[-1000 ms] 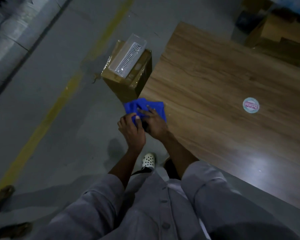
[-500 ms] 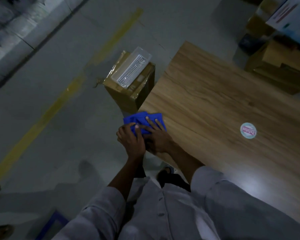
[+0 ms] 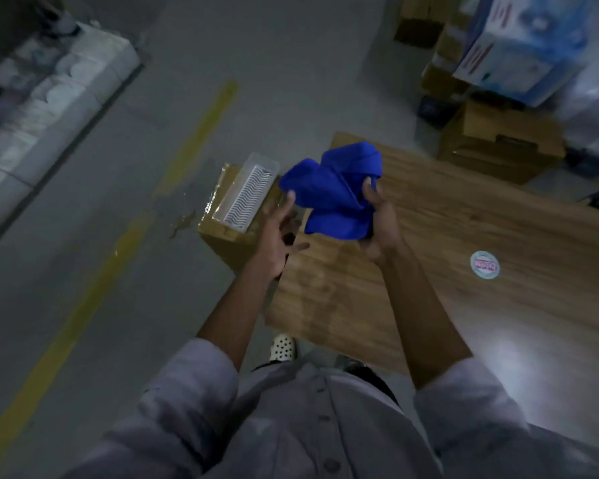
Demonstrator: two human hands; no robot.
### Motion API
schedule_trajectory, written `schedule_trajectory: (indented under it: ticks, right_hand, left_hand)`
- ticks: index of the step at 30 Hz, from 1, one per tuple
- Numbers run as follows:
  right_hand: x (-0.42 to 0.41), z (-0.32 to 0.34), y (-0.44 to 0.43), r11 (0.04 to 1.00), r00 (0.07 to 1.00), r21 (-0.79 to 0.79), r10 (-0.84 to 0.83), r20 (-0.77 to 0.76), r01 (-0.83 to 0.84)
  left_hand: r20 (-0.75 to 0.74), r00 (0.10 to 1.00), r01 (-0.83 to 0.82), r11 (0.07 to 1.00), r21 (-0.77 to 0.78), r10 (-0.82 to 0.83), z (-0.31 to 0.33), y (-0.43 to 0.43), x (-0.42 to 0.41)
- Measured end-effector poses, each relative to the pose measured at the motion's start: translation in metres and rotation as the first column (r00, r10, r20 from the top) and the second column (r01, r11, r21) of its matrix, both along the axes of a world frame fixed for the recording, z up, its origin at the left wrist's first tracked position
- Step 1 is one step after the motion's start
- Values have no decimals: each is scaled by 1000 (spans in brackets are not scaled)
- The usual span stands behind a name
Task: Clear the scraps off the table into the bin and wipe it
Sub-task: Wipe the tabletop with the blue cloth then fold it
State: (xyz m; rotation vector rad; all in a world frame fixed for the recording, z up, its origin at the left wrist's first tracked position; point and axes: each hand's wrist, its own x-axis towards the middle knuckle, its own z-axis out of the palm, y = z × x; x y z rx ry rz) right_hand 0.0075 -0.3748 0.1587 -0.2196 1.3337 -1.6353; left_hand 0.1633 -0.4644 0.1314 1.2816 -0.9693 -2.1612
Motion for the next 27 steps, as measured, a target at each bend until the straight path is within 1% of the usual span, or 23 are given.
schedule_trajectory:
  ticks: [2, 3, 4, 5, 6, 8, 10, 12, 13, 14, 16, 17, 18, 20, 21, 24, 25, 27]
  right_hand:
    - [16, 18, 23, 998, 996, -59, 24, 86, -19]
    - [22, 22, 31, 998, 994, -69, 10, 110, -2]
    - [29, 27, 39, 998, 991, -65, -16, 130, 25]
    - [34, 29, 47, 997, 991, -39, -58, 119, 63]
    - [37, 29, 54, 995, 991, -6, -101, 93, 102]
    - [37, 26, 70, 987, 986, 19, -158, 47, 157]
    - [32, 27, 84, 990, 989, -22, -142, 50, 143]
    - [28, 31, 90, 993, 996, -83, -89, 1, 88]
    - [28, 34, 89, 993, 994, -84, -84, -67, 78]
    - [28, 37, 86, 992, 987, -76, -109, -121, 100]
    - [26, 41, 79, 975, 964, -57, -221, -148, 215]
    - [25, 43, 76, 965, 950, -37, -261, -170, 259]
    - [24, 43, 73, 959, 937, -17, -281, -206, 283]
    - [22, 45, 71, 961, 923, 14, -263, -281, 278]
    - [22, 45, 72, 969, 924, 14, -233, -302, 248]
    - [18, 45, 79, 994, 948, -37, -113, -296, 107]
    - [16, 44, 83, 997, 949, -35, -71, -306, 63]
    - [12, 38, 88, 1000, 928, 5, -24, -371, 28]
  left_hand:
    - [-211, 976, 67, 997, 32, -59, 25, -12, -6]
    - [-289, 953, 111, 993, 46, -93, 36, -15, -8]
    - [-314, 938, 165, 986, 39, -144, 43, -16, -9]
    - [-288, 939, 197, 980, 1, -189, 46, -17, -11]
    - [-226, 953, 196, 979, -53, -203, 47, -18, -13]
    - [-114, 978, 150, 972, -183, -172, 44, -17, -15]
    - [-106, 975, 156, 943, -294, -195, 44, -14, -17]
    - [-143, 956, 193, 919, -344, -255, 48, -9, -16]
    - [-181, 945, 205, 924, -322, -273, 52, -6, -16]
    - [-231, 932, 216, 940, -265, -279, 58, -5, -15]
    - [-276, 912, 285, 952, -109, -304, 68, -6, -15]
    - [-246, 903, 346, 936, -66, -352, 73, -8, -15]
    - [-210, 881, 420, 905, -61, -423, 76, -9, -15]
    - [-146, 828, 524, 840, -140, -541, 78, -9, -18]
    - [-115, 828, 523, 831, -190, -548, 80, -7, -21]
    - [-4, 893, 420, 837, -350, -450, 88, -6, -33]
    - [30, 898, 412, 816, -405, -439, 89, -9, -36]
    - [151, 868, 477, 709, -518, -474, 93, -15, -41]
